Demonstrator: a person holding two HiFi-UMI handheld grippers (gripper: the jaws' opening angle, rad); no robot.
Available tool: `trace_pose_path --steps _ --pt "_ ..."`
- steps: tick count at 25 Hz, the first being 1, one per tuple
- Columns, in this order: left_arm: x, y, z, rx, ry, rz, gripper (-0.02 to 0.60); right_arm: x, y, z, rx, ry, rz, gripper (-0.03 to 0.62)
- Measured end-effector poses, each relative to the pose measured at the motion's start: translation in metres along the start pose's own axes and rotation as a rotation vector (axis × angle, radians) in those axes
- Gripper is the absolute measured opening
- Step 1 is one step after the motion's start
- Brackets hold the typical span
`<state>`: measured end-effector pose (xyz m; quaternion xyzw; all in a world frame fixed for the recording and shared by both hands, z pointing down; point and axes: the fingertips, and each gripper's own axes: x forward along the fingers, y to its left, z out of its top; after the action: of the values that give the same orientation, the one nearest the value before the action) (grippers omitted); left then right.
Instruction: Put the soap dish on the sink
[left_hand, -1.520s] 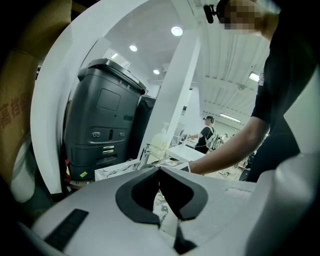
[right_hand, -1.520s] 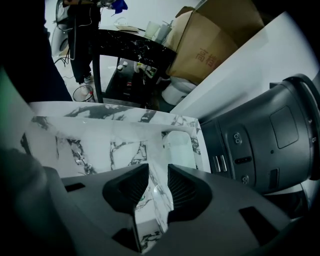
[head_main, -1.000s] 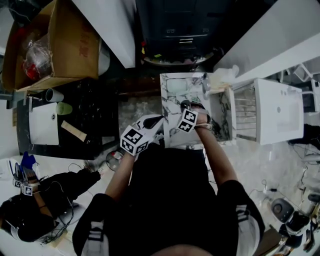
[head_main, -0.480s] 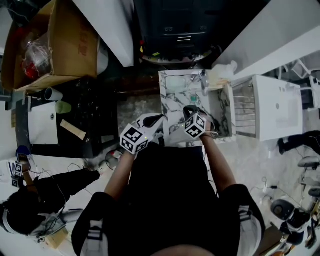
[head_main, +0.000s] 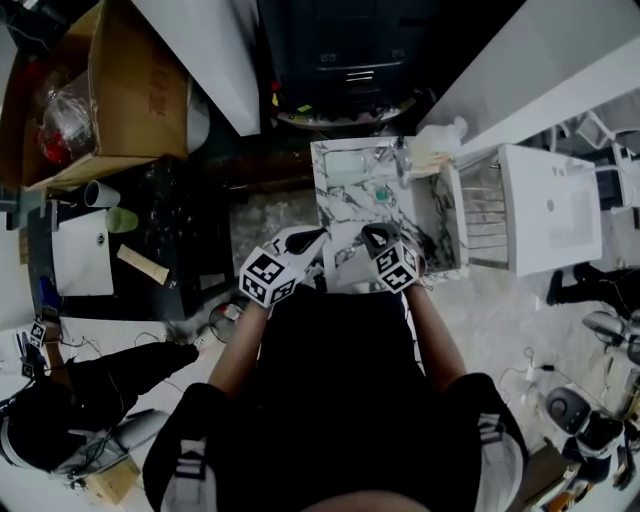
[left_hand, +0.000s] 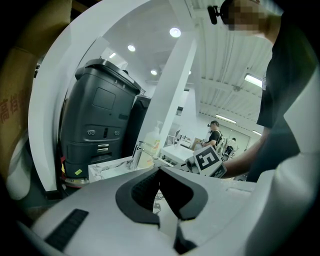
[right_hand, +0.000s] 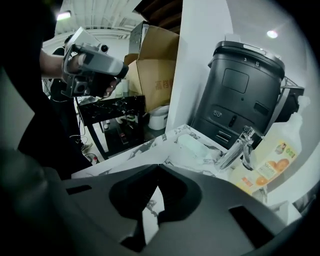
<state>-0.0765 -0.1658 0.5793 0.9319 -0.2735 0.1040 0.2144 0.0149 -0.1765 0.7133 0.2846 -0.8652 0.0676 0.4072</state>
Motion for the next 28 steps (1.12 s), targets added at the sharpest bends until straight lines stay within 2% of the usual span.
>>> trace_pose_path --steps 7,13,17,28 --pt "0.002 0.002 -0.001 -0.001 0.003 -0.007 0.000 -0.010 0.005 0.018 0.137 -0.090 0.061 -0.005" --pt "0.006 0.002 -0.003 -0.006 0.013 -0.019 0.000 -0.021 0.009 0.049 0.181 -0.169 0.103 -0.005" --pt "0.008 0.002 -0.001 -0.001 0.012 -0.027 0.000 -0.027 0.008 0.070 0.273 -0.246 0.121 -0.005" --pt "0.007 0.007 -0.002 0.000 0.026 -0.030 0.000 -0.020 0.010 0.072 0.244 -0.232 0.099 -0.005"
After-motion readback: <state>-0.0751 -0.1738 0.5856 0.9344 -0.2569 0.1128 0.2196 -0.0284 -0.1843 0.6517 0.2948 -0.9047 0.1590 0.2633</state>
